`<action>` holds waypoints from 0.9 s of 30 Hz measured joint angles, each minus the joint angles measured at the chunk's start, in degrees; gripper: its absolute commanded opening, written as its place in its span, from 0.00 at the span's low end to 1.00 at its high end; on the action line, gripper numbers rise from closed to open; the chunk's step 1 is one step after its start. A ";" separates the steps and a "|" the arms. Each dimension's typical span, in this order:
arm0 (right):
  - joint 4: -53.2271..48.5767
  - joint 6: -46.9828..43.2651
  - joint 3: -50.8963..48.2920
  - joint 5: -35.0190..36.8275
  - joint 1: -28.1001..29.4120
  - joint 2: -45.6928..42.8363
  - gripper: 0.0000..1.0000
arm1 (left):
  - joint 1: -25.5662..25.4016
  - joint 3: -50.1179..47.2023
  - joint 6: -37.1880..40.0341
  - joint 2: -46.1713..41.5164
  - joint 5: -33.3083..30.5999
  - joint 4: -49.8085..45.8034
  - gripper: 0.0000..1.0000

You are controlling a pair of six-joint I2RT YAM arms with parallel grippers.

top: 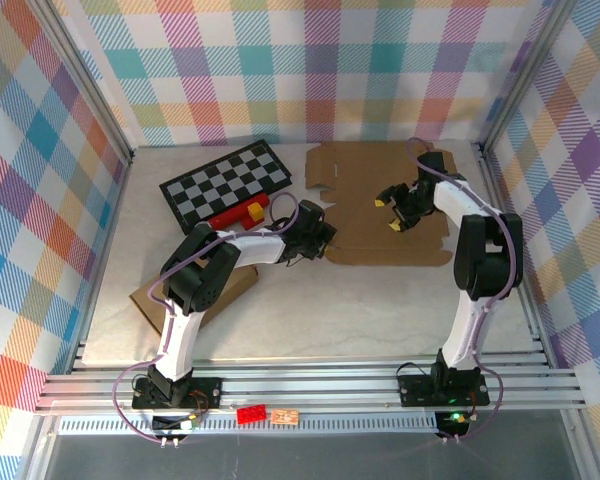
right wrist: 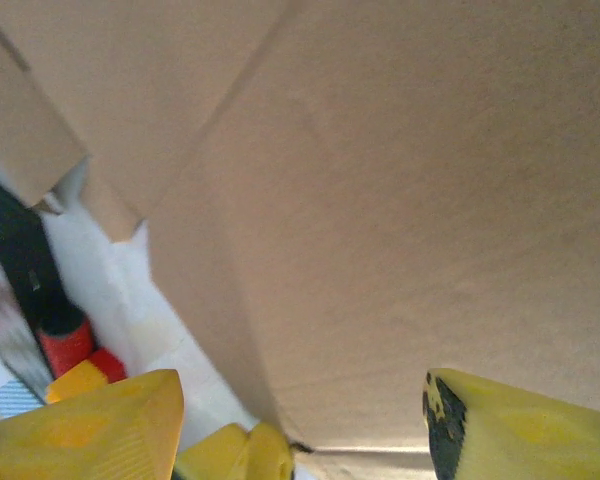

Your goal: Fold the paper box

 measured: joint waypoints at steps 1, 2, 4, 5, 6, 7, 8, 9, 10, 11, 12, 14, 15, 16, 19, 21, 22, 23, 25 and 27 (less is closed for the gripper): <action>-1.14 -0.33 0.74 0.39 0.02 1.11 0.64 | 0.00 -0.26 -0.13 0.00 0.00 0.37 0.37; -2.58 -0.74 1.42 0.96 0.02 2.45 0.64 | 0.00 -0.61 -0.52 0.00 0.00 1.05 0.36; -5.03 -1.25 1.75 1.92 0.02 3.98 0.64 | 0.00 -1.05 -0.90 0.09 -0.02 2.08 0.33; -6.36 -1.53 1.73 2.40 0.09 4.46 0.64 | 0.00 -1.22 -1.01 0.13 0.00 2.69 0.31; -7.21 -1.88 1.73 2.84 0.09 4.66 0.64 | 0.00 -1.33 -1.03 0.26 -0.02 3.04 0.29; -7.89 -2.12 1.68 3.13 0.13 4.66 0.64 | 0.00 -1.33 -0.98 0.37 0.02 3.37 0.28; -8.41 -2.36 1.68 3.48 0.13 4.61 0.63 | -0.02 -1.33 -0.96 0.59 0.07 3.93 0.26; -8.76 -2.58 1.68 3.72 0.13 4.61 0.63 | -0.04 -1.33 -0.94 0.70 0.09 4.31 0.24; -9.03 -2.73 1.68 3.89 0.13 4.61 0.63 | -0.07 -1.33 -0.76 0.74 0.09 4.46 0.23; -9.33 -2.99 1.68 3.91 0.13 4.61 0.63 | -0.07 -1.33 -0.72 0.74 0.11 4.61 0.20; -9.49 -3.21 1.68 4.00 0.13 4.61 0.63 | -0.13 -1.33 -0.52 0.74 0.07 4.96 0.18; -9.75 -3.80 1.68 4.13 0.09 4.61 0.63 | -0.22 -1.33 -0.09 0.74 -0.02 5.68 0.12; -9.86 -4.00 1.68 4.13 0.07 4.61 0.62 | -0.26 -1.33 0.11 0.74 -0.07 5.84 0.09; -9.88 -4.17 1.68 4.13 0.07 4.61 0.62 | -0.26 -1.33 0.46 0.74 -0.02 5.95 0.07; -10.05 -4.81 1.68 4.13 0.07 4.61 0.62 | -0.26 -1.33 0.83 0.74 -0.04 6.47 0.00; -10.12 -5.29 1.70 4.11 0.04 4.59 0.62 | -0.28 -1.38 1.01 0.74 -0.04 7.21 0.00; -10.21 -5.46 1.75 4.11 0.02 4.61 0.62 | -0.28 -1.46 1.03 0.74 -0.04 7.43 0.00; -10.27 -5.51 1.79 4.11 0.02 4.50 0.62 | -0.28 -1.53 1.05 0.72 -0.04 7.52 0.00; -10.58 -5.55 1.79 3.87 0.02 4.17 0.62 | -0.28 -2.05 1.03 0.72 -0.02 8.11 0.00; -11.06 -5.68 1.79 3.37 0.07 3.50 0.63 | -0.33 -2.67 1.07 0.70 0.04 8.81 0.00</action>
